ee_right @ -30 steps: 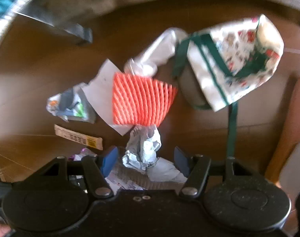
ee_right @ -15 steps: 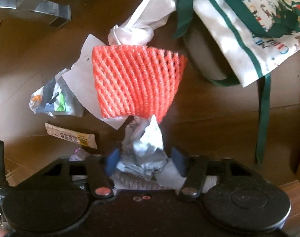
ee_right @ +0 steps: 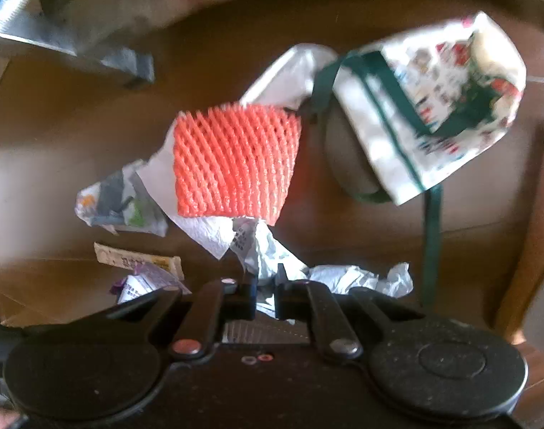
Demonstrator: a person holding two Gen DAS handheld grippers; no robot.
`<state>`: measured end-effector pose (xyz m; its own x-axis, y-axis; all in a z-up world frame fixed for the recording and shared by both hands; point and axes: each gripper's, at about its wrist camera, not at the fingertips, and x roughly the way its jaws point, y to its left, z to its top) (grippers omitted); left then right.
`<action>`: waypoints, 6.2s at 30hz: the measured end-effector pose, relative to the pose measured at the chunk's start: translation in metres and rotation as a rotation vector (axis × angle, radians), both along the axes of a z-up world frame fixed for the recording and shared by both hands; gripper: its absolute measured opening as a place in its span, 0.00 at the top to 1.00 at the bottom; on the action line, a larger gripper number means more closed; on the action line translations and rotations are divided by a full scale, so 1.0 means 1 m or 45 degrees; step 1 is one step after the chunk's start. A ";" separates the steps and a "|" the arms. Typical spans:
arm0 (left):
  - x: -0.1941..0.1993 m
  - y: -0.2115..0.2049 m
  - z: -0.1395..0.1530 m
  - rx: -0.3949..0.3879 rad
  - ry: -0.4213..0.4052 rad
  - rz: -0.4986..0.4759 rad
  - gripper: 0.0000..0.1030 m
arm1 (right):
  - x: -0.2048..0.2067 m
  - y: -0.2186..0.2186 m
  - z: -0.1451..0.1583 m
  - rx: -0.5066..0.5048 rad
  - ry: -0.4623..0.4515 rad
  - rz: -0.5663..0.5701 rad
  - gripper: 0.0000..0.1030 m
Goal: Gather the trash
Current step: 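Grasp the purple snack wrapper with left tool while right tool grasps crumpled foil, then lift and carry the wrapper and foil up over the teal bin, then open the left tool into the bin while the right tool releases the foil, then withdraw both tools from the bin and turn back toward the pile, then lower left tool toward clear plastic bag while right tool approaches Christmas tote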
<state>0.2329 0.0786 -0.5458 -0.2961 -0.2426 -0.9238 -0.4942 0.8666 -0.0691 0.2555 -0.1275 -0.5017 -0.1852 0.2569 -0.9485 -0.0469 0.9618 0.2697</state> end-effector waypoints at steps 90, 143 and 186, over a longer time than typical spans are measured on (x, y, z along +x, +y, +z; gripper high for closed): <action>0.199 -0.066 0.598 0.328 -1.439 -0.524 0.88 | 0.122 0.020 0.534 0.156 -1.384 0.230 0.92; -0.002 -0.043 0.674 0.338 -1.690 -0.469 0.18 | -0.048 -0.019 0.595 0.274 -1.506 0.310 0.38; 0.023 0.031 0.176 0.322 -0.465 0.039 0.00 | 0.054 -0.061 0.165 -0.056 -0.535 0.035 0.37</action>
